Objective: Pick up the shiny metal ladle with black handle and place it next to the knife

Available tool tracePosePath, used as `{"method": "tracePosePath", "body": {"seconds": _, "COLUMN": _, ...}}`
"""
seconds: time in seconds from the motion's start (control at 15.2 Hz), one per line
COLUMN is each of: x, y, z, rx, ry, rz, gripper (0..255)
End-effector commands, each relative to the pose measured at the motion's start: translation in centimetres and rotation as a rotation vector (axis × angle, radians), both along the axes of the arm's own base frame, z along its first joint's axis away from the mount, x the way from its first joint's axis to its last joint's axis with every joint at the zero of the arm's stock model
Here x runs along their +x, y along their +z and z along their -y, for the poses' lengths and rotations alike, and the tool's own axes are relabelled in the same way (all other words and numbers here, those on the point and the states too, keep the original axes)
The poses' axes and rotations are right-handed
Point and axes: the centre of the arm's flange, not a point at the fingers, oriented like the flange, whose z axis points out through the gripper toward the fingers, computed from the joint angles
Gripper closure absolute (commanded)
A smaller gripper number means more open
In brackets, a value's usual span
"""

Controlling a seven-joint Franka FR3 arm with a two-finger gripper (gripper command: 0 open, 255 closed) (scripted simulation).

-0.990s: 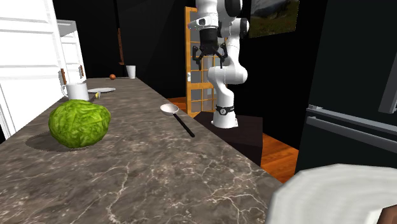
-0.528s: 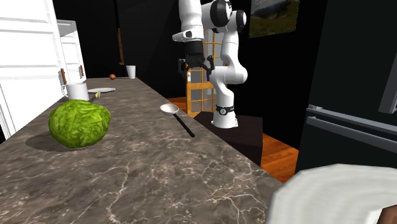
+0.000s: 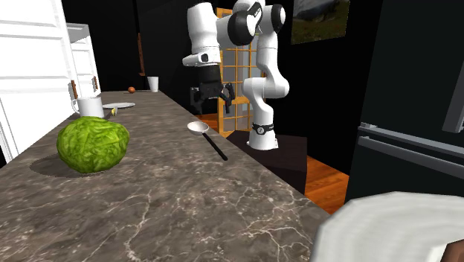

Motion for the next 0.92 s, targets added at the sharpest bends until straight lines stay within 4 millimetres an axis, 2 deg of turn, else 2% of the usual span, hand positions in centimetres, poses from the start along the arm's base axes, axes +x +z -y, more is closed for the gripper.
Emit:
{"method": "tracePosePath", "body": {"seconds": 0.0, "x": 2.3, "y": -1.5, "z": 0.6, "rx": 0.002, "ry": 0.060, "rz": 0.006, "gripper": 0}}
{"method": "tracePosePath", "body": {"seconds": 0.13, "x": 4.6, "y": -2.9, "z": 0.9, "rx": 0.006, "ry": 0.116, "rz": 0.012, "gripper": 0}}
{"method": "tracePosePath", "body": {"seconds": 0.2, "x": 5.1, "y": -3.3, "z": 1.0, "rx": 0.007, "ry": 0.128, "rz": 0.013, "gripper": 0}}
{"method": "tracePosePath", "body": {"seconds": 0.66, "x": 5.1, "y": -6.9, "z": 0.5, "rx": 0.007, "ry": 0.128, "rz": 0.013, "gripper": 0}}
{"method": "tracePosePath", "body": {"seconds": 0.86, "x": 5.1, "y": -7.2, "z": 0.4, "rx": 0.007, "ry": 0.128, "rz": 0.013, "gripper": 0}}
